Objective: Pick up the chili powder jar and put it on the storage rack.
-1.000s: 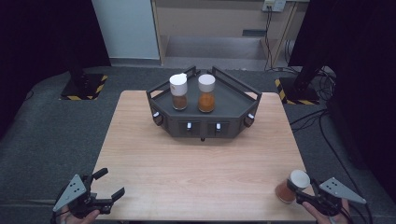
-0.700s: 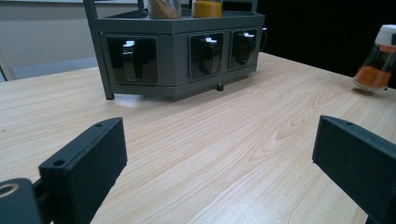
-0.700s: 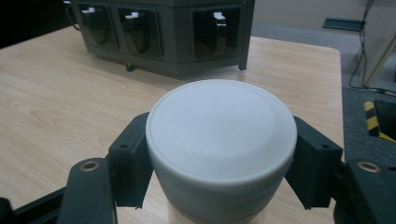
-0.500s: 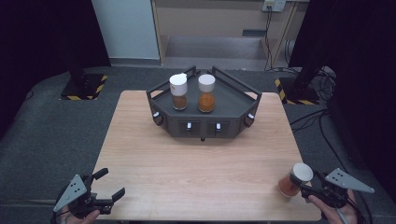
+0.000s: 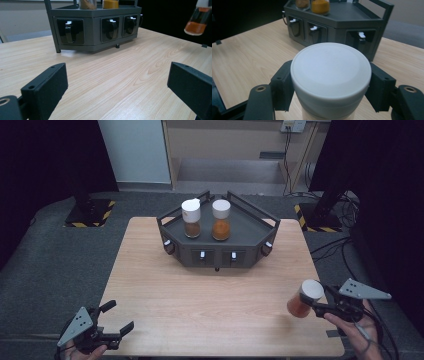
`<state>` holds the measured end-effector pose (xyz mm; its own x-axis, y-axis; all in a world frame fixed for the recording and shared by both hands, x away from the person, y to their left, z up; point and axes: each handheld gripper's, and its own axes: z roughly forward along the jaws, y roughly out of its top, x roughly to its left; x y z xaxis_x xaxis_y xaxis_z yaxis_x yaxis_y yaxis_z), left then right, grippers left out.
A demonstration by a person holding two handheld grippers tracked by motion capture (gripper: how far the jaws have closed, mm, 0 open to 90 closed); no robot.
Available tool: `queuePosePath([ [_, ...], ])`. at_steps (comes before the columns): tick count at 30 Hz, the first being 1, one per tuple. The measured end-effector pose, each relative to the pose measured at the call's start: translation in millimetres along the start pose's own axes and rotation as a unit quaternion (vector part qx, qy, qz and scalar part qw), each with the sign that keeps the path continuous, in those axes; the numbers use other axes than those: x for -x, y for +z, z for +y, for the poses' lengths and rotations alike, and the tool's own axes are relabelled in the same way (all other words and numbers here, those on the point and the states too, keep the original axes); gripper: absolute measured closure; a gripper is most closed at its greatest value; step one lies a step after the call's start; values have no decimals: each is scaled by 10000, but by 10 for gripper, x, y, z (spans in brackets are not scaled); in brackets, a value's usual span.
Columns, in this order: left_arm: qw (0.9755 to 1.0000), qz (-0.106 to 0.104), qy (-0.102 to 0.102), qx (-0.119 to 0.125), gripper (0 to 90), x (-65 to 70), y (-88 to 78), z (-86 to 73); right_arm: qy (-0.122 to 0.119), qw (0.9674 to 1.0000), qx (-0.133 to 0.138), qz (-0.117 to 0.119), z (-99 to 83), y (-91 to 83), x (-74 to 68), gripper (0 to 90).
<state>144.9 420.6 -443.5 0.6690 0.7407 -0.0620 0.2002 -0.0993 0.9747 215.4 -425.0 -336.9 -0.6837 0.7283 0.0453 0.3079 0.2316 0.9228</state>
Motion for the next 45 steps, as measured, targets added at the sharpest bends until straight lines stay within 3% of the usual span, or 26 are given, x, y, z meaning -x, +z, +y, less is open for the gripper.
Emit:
queuePosePath([
  [15, 10000, -41, 5, -25, 17, -11, 6, 5, -360, 9989, -131, 258, 813, 406, 85, 336],
  [26, 9999, -103, 18, -67, 16, -32, 31, 14, -320, 9984, -176, 421, 1151, 723, 110, 336],
  [45, 10000, -64, -6, -54, 16, -34, 16, 5, -239, 9992, -52, 303, 1523, 1129, 156, 336],
])
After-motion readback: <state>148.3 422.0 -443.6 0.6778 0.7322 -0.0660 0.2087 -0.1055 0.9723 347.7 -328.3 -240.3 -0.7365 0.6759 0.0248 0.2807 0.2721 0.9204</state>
